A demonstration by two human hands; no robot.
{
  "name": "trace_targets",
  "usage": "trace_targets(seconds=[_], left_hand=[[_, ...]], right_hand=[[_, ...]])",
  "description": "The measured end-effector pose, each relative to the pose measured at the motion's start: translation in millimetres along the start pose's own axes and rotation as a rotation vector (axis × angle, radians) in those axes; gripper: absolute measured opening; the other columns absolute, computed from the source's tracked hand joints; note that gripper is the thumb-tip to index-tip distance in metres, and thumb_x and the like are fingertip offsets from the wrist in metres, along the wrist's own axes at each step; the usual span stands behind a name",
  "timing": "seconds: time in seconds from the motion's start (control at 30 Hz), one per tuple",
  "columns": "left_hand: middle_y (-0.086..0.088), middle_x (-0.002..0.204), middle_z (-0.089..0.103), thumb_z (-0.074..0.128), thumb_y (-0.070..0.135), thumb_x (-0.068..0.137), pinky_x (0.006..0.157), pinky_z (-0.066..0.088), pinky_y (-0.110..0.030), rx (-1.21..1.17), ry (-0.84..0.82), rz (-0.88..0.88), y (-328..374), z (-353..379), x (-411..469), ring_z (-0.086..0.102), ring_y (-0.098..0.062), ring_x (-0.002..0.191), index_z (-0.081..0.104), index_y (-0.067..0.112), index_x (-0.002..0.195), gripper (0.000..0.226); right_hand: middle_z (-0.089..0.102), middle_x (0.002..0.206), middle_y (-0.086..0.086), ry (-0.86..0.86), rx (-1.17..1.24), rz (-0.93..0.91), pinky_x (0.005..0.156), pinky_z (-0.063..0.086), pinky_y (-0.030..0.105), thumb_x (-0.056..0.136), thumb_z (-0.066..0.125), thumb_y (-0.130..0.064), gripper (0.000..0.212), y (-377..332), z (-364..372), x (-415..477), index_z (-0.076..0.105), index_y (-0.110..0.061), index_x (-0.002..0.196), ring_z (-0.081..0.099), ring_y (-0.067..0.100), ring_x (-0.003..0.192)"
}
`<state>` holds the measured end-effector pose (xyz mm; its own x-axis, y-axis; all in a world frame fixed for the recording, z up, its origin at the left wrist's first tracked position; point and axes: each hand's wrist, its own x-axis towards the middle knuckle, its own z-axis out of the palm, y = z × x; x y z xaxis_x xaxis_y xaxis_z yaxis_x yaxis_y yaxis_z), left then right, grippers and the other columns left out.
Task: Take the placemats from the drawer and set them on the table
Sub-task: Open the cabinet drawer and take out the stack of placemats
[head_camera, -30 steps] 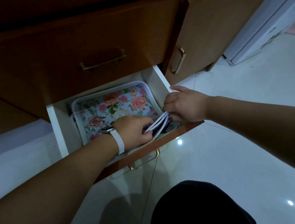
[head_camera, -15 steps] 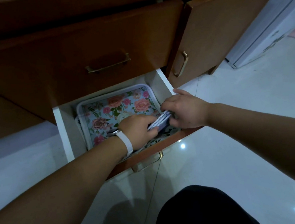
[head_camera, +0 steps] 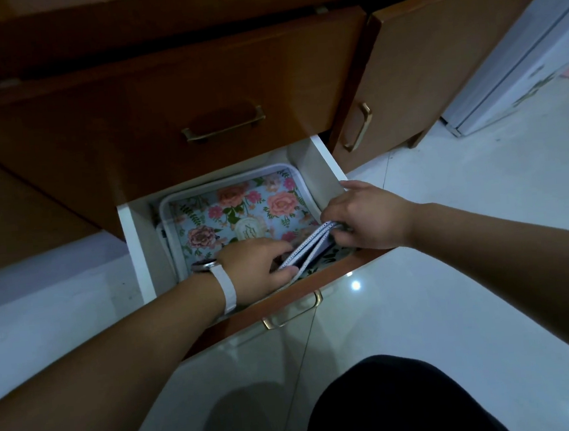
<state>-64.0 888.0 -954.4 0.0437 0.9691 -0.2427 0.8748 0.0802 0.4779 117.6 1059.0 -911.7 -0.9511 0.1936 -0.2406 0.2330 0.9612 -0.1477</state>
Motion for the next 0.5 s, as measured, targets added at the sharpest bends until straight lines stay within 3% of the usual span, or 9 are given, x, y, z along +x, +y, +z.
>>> trace_targets(seconds=[0.13, 0.23, 0.33, 0.4, 0.5], left_hand=[[0.006, 0.11, 0.065, 0.056, 0.066, 0.084, 0.076, 0.051, -0.03, -0.049, -0.017, -0.061, -3.4, -2.1, -4.6, 0.06, -0.017, 0.095, 0.054, 0.035, 0.132, 0.058], [0.003, 0.092, 0.061, 0.056, 0.052, 0.089, 0.062, 0.044, -0.029, 0.045, -0.001, -0.057, -3.7, -1.4, -0.2, 0.058, -0.02, 0.082, 0.061, 0.031, 0.118, 0.037], [0.002, 0.091, 0.062, 0.053, 0.047, 0.092, 0.058, 0.035, -0.029, 0.071, -0.002, -0.058, -3.3, -1.1, 0.6, 0.052, -0.019, 0.076, 0.062, 0.033, 0.116, 0.029], [0.002, 0.093, 0.066, 0.052, 0.049, 0.093, 0.061, 0.044, -0.03, 0.06, -0.007, -0.048, -4.1, 0.3, 0.0, 0.056, -0.02, 0.078, 0.063, 0.034, 0.116, 0.03], [0.001, 0.095, 0.069, 0.051, 0.048, 0.094, 0.067, 0.052, -0.035, 0.027, 0.021, -0.066, -5.8, 3.0, 0.0, 0.059, -0.021, 0.08, 0.065, 0.033, 0.114, 0.029]], right_hand=[[0.066, 0.088, 0.002, 0.079, -0.087, 0.05, 0.111, 0.031, 0.041, 0.088, 0.04, -0.034, 0.03, -0.8, 7.5, 3.8, 0.063, -0.018, 0.096, 0.064, 0.022, 0.084], [0.067, 0.092, 0.002, 0.114, -0.128, 0.071, 0.111, 0.029, 0.041, 0.089, 0.044, -0.034, 0.027, -0.1, 5.2, 6.8, 0.063, -0.018, 0.099, 0.064, 0.023, 0.088], [0.064, 0.11, 0.001, -0.024, -0.191, 0.006, 0.115, 0.022, 0.046, 0.086, 0.058, -0.044, 0.04, 6.6, -0.1, 4.2, 0.055, -0.023, 0.119, 0.059, 0.022, 0.108], [0.057, 0.127, 0.0, -0.18, -0.261, -0.014, 0.117, 0.015, 0.05, 0.083, 0.063, -0.054, 0.064, 10.9, -5.3, 4.8, 0.042, -0.028, 0.137, 0.05, 0.022, 0.123], [0.05, 0.138, 0.001, -0.302, -0.36, -0.066, 0.117, 0.009, 0.055, 0.083, 0.065, -0.054, 0.08, 13.4, -9.0, 13.1, 0.025, -0.032, 0.149, 0.043, 0.024, 0.131]])
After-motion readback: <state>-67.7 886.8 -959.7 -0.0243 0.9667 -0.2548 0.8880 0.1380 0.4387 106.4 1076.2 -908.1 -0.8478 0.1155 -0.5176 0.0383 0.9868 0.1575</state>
